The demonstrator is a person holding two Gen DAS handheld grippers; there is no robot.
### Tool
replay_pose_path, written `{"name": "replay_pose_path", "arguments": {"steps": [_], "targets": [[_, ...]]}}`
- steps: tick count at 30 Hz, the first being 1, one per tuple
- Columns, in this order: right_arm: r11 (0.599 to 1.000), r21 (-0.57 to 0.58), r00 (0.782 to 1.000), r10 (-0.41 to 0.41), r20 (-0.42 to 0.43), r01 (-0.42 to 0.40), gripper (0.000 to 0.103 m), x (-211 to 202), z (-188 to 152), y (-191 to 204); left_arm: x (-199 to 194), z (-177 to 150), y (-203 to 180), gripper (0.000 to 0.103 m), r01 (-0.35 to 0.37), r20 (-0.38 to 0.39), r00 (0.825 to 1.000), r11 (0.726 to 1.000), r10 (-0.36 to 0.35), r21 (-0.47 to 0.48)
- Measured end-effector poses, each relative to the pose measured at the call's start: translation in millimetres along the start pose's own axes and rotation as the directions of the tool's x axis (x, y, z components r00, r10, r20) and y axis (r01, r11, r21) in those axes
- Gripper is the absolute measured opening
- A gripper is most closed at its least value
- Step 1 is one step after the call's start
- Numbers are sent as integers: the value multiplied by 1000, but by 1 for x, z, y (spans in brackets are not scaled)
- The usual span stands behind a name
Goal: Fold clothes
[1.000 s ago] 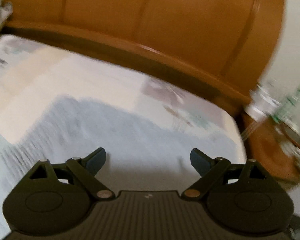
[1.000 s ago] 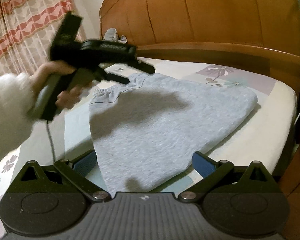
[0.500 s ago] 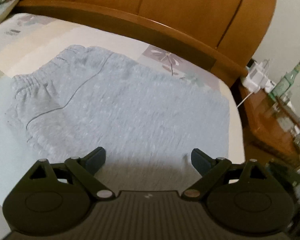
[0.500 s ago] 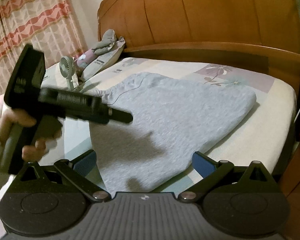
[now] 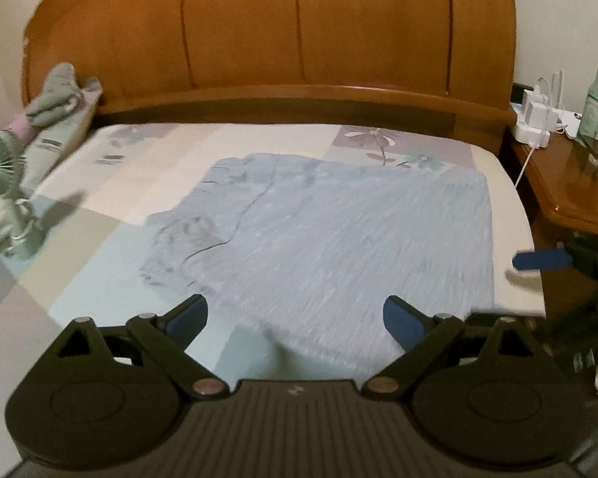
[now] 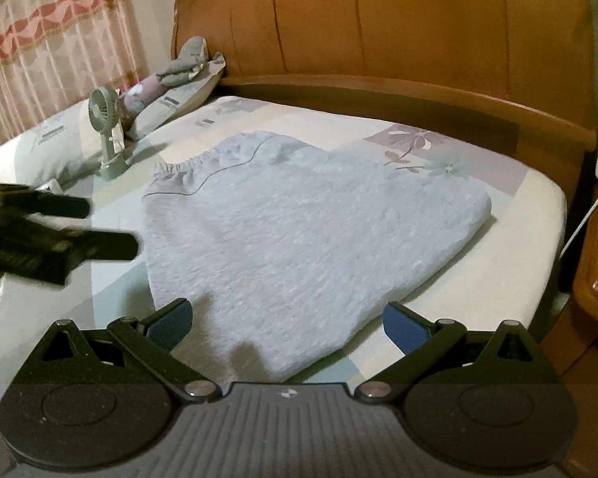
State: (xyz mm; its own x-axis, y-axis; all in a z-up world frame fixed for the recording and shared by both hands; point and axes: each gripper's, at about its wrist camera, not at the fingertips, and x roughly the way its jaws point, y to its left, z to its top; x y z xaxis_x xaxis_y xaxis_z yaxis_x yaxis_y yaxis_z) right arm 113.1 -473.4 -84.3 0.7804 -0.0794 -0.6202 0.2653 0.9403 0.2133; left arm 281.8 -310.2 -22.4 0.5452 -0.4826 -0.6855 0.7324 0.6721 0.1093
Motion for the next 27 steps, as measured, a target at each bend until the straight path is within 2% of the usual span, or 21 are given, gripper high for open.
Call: {"name": "replay_pose_path", "arguments": {"steps": [3,6,11,17,20,27], "targets": [[1000,-15,1000,-7,-9,7,103,1,7,7,-17,-16,6,98,-13,24,1000,1000,14,-20],[999,-39,1000,-3,-4,3,103,5,17,17,-29,-33,9,98,4,15,1000,999,-3,-54],[989,-143,999,-42,-8,41,103,31,29,33,-45,-63,10,99,11,24,1000,995,-8,-101],[983,-157,991,-106,-81,92,103,69,21,30,-58,-85,11,99,2,28,1000,992,1,-129],[981,-163,992,-113,-63,101,103,66,10,29,-61,-90,14,99,0,34,999,992,4,-127],[981,-129,972,-164,-167,143,103,34,14,40,-68,-89,14,100,-22,70,997,991,32,-135]]}}
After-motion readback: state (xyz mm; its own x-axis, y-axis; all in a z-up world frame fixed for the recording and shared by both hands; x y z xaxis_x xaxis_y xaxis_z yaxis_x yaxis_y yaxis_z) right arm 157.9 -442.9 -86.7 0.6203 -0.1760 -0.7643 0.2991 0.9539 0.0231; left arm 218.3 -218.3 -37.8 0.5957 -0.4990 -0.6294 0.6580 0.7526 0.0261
